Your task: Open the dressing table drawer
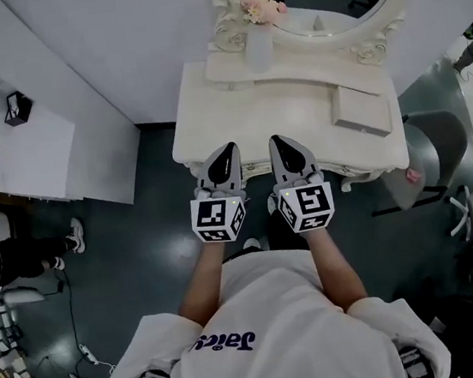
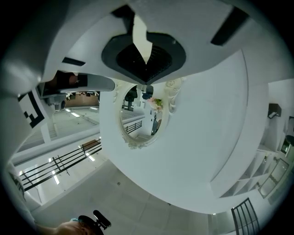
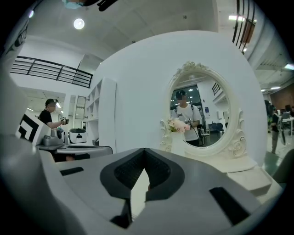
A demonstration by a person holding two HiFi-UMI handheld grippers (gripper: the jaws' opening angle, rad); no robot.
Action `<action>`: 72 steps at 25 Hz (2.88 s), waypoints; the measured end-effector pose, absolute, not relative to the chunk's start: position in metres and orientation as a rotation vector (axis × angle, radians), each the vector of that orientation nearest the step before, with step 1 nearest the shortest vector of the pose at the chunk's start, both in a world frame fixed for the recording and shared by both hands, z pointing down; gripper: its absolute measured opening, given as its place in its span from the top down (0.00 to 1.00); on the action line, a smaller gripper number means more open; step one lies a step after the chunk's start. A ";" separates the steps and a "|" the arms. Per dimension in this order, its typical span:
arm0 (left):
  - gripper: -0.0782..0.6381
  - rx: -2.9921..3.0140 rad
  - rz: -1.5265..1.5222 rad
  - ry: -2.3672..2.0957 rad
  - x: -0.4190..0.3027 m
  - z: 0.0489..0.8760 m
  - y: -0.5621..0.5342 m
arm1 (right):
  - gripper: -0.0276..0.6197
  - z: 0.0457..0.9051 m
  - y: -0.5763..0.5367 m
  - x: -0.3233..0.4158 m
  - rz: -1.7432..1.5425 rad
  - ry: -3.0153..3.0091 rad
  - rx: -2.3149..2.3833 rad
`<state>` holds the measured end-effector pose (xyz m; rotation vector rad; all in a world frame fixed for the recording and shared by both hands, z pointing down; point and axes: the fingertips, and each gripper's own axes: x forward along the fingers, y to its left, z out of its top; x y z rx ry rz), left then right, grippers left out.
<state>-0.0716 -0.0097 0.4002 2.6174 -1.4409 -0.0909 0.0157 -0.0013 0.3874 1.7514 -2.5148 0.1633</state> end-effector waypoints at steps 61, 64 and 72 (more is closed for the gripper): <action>0.74 2.179 0.528 -1.478 -0.026 0.702 -0.330 | 0.95 0.613 -0.288 0.040 0.622 -2.271 1.429; 0.74 2.174 0.529 -1.470 -0.026 0.701 -0.328 | 0.95 0.612 -0.287 0.043 0.636 -2.266 1.446; 0.75 2.154 0.523 -1.463 -0.026 0.702 -0.314 | 0.95 0.613 -0.281 0.041 0.668 -2.266 1.451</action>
